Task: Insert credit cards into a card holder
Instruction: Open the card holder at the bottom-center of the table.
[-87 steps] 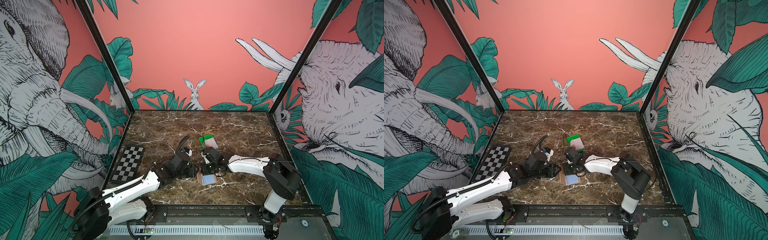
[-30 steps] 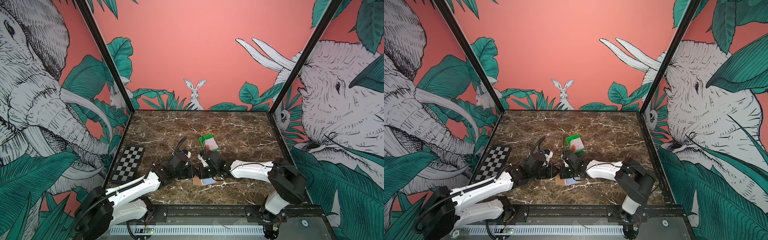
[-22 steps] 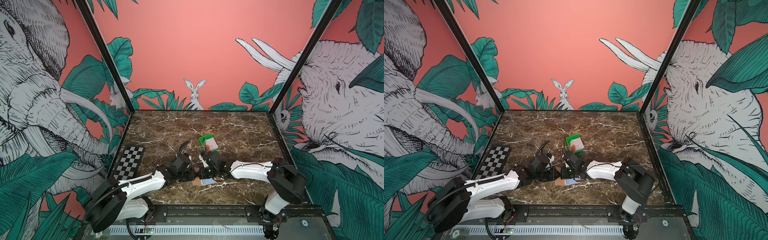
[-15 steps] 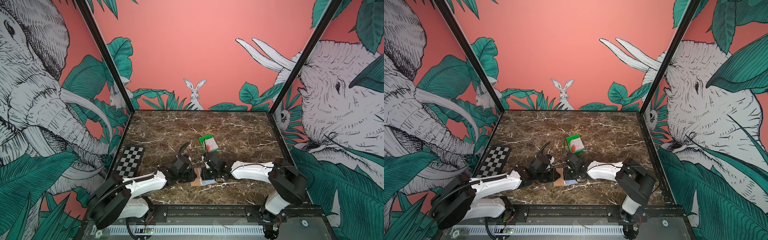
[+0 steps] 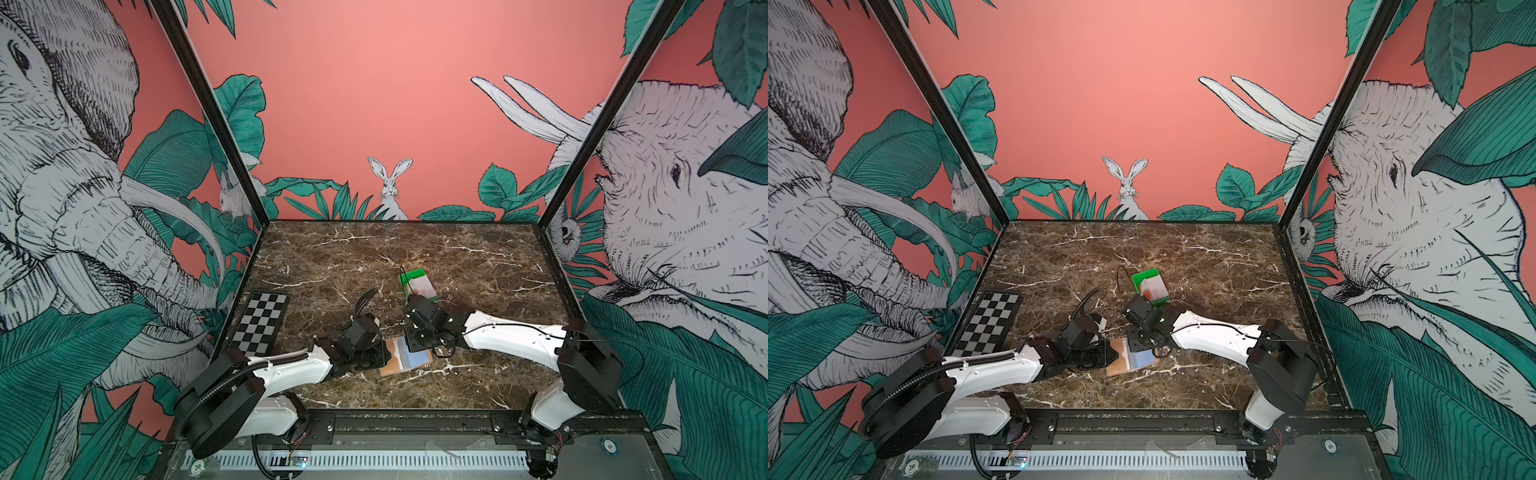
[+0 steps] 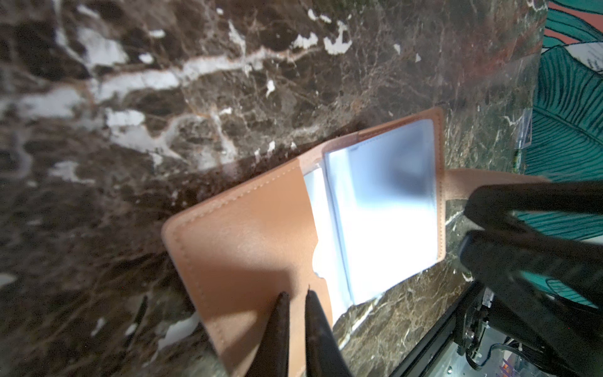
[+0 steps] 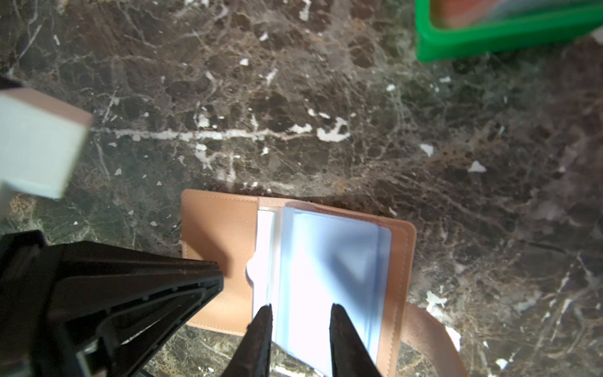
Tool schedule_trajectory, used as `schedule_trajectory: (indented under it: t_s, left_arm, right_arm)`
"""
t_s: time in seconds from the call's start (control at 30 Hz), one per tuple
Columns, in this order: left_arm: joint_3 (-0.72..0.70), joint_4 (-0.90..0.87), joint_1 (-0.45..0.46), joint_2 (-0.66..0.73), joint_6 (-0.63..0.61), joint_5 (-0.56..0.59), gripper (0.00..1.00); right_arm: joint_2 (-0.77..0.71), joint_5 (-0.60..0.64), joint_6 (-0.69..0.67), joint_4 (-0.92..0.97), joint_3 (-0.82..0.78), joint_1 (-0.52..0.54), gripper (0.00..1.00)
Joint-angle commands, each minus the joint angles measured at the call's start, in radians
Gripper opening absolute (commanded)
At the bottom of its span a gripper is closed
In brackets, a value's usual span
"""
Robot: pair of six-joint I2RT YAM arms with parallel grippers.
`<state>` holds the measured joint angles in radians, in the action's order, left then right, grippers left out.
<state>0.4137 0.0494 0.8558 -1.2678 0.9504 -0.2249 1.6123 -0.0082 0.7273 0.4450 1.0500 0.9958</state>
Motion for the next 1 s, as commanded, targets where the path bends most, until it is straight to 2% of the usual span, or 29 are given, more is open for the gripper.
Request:
schedule_trajectory:
  t_s: [0.0, 0.13, 0.33, 0.47, 0.57, 0.67, 0.77, 0.97]
  left_arm:
    - [-0.021, 0.018, -0.003, 0.031, 0.011, 0.016, 0.13]
    - [-0.031, 0.018, -0.003, 0.047, 0.016, 0.018, 0.13]
    - [-0.04, 0.012, -0.003, 0.08, 0.016, 0.028, 0.13]
    - [-0.039, -0.009, -0.003, 0.113, 0.013, 0.038, 0.13]
    - [-0.04, -0.036, -0.004, 0.147, 0.007, 0.053, 0.13]
    - [-0.046, -0.056, -0.004, 0.175, 0.005, 0.064, 0.13]
    - [-0.052, -0.072, -0.003, 0.197, 0.006, 0.07, 0.13]
    - [-0.059, -0.125, -0.006, 0.263, -0.012, 0.089, 0.13]
  right_arm:
    - [0.046, 0.029, -0.041, 0.062, 0.04, 0.017, 0.32]
    - [0.083, 0.023, -0.053, 0.075, 0.066, 0.029, 0.37]
    - [0.133, 0.031, -0.06, 0.096, 0.098, 0.053, 0.53]
    - [0.156, 0.043, -0.054, 0.098, 0.098, 0.062, 0.56]
    - [0.165, 0.048, -0.052, 0.097, 0.101, 0.071, 0.64]
    - [0.173, 0.064, -0.056, 0.108, 0.108, 0.078, 0.65]
    - [0.181, 0.081, -0.057, 0.123, 0.12, 0.084, 0.73]
    - [0.219, 0.122, -0.057, 0.159, 0.135, 0.096, 0.73]
